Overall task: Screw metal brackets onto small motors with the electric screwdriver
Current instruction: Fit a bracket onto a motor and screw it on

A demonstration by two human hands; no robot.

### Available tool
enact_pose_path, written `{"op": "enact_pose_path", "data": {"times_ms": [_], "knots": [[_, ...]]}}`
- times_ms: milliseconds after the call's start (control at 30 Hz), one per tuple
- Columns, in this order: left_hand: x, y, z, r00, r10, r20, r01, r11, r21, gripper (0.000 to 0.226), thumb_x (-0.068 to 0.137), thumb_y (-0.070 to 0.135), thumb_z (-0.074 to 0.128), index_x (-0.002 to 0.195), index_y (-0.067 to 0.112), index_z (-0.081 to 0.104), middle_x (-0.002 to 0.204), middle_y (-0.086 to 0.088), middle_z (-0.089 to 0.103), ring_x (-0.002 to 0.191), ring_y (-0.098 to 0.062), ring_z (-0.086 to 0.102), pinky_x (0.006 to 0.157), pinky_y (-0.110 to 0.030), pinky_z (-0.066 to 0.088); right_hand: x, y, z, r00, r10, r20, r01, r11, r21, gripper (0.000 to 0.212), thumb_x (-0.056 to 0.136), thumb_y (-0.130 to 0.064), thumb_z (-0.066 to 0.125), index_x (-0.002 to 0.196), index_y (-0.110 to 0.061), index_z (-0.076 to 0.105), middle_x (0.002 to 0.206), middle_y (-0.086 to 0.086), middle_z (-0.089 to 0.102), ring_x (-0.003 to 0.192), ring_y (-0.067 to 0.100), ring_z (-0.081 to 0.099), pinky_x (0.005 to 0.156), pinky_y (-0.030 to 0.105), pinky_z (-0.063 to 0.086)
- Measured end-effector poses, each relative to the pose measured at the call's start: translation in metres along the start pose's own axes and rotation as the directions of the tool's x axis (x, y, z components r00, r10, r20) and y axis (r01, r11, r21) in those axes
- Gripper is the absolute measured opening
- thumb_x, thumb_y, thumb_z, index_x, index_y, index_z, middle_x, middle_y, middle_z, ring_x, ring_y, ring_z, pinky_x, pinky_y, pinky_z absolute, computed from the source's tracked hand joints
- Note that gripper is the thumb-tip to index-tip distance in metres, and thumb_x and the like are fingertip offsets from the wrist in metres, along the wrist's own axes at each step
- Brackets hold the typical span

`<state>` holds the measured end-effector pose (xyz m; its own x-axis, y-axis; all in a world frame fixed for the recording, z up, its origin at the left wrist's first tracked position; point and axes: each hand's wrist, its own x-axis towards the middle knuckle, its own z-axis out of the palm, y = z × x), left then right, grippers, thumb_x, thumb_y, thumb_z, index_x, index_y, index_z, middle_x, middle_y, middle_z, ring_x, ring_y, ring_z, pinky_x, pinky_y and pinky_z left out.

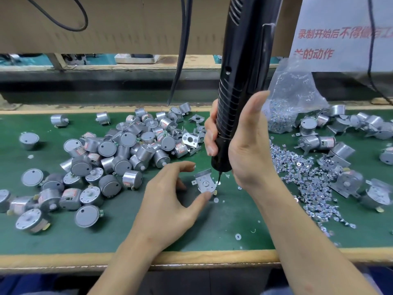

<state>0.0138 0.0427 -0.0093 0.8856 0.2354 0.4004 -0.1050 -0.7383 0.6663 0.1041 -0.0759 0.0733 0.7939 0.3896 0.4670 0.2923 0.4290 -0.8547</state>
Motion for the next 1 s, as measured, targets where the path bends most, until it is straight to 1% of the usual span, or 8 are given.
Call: {"op": "enact_pose_path", "data": {"times_ms": [33,67,167,333,567,700,833,1000], "knots": [[0.0,0.0,0.001,0.999,0.011,0.052,-0.012,1.0,0.022,0.052,0.075,0.048,0.078,0.121,0.033,0.058,0.109,0.025,0.061,0.087,0.0,0.057,0.077,-0.007,0.04,0.0,0.001,0.0,1.0,0.002,0.006,-0.002,1.0,0.001,0.064,0.069,-0.089,0.04,0.07,-0.028,0.057,0.058,-0.007,0.052,0.042,0.018,0.045,0.048,0.029,0.039],[0.001,0.0,0.001,0.996,0.025,0.09,-0.029,0.999,0.046,0.054,0.077,0.048,0.077,0.126,0.035,0.056,0.115,0.026,0.06,0.091,0.001,0.056,0.081,-0.009,0.041,-0.001,0.002,0.0,1.0,0.001,0.012,-0.001,1.0,0.006,0.063,0.07,-0.089,0.039,0.069,-0.028,0.057,0.058,-0.008,0.052,0.042,0.018,0.045,0.048,0.029,0.039],[0.002,0.001,0.002,0.99,0.063,0.129,-0.075,0.993,0.09,0.05,0.083,0.047,0.073,0.128,0.036,0.055,0.11,0.026,0.059,0.089,0.001,0.054,0.083,-0.021,0.045,-0.004,0.005,-0.001,1.0,-0.006,0.025,0.005,0.999,0.037,0.064,0.073,-0.088,0.039,0.071,-0.026,0.056,0.058,-0.006,0.052,0.041,0.016,0.045,0.047,0.028,0.039],[0.0,0.0,0.001,0.99,0.064,0.13,-0.072,0.996,0.058,0.044,0.084,0.045,0.073,0.124,0.037,0.057,0.108,0.025,0.061,0.087,-0.002,0.056,0.083,-0.028,0.049,-0.007,0.01,0.001,0.999,0.024,0.047,-0.027,0.998,0.061,0.064,0.07,-0.09,0.04,0.071,-0.028,0.057,0.058,-0.005,0.051,0.041,0.016,0.045,0.047,0.029,0.037],[0.002,0.001,0.001,0.989,0.073,0.128,-0.082,0.994,0.072,0.042,0.084,0.044,0.073,0.122,0.035,0.058,0.101,0.024,0.06,0.083,-0.002,0.055,0.078,-0.023,0.046,-0.009,0.012,0.002,0.998,0.025,0.052,-0.029,0.997,0.065,0.066,0.073,-0.088,0.037,0.073,-0.024,0.055,0.058,-0.003,0.051,0.042,0.017,0.045,0.048,0.029,0.038],[0.002,0.002,0.0,0.988,0.075,0.138,-0.087,0.993,0.081,0.04,0.084,0.043,0.072,0.121,0.034,0.059,0.094,0.03,0.055,0.082,0.0,0.053,0.077,-0.021,0.043,-0.01,0.014,0.004,0.998,0.028,0.051,-0.031,0.997,0.069,0.07,0.071,-0.089,0.039,0.074,-0.02,0.054,0.058,-0.002,0.052,0.042,0.016,0.045,0.048,0.029,0.038],[0.003,0.003,0.0,0.987,0.08,0.139,-0.092,0.992,0.081,0.041,0.085,0.04,0.073,0.122,0.03,0.061,0.1,0.023,0.061,0.083,-0.002,0.054,0.079,-0.024,0.045,-0.011,0.015,0.006,0.999,0.024,0.041,-0.027,0.997,0.078,0.069,0.072,-0.088,0.04,0.074,-0.021,0.055,0.058,-0.001,0.052,0.042,0.016,0.045,0.048,0.029,0.038],[0.003,0.005,0.0,0.987,0.078,0.139,-0.09,0.993,0.08,0.04,0.085,0.038,0.073,0.122,0.027,0.062,0.099,0.022,0.06,0.081,-0.003,0.053,0.078,-0.024,0.045,-0.01,0.016,0.007,0.999,0.031,0.031,-0.033,0.997,0.074,0.068,0.072,-0.088,0.04,0.073,-0.022,0.056,0.058,-0.002,0.052,0.042,0.016,0.045,0.049,0.029,0.038]]}}
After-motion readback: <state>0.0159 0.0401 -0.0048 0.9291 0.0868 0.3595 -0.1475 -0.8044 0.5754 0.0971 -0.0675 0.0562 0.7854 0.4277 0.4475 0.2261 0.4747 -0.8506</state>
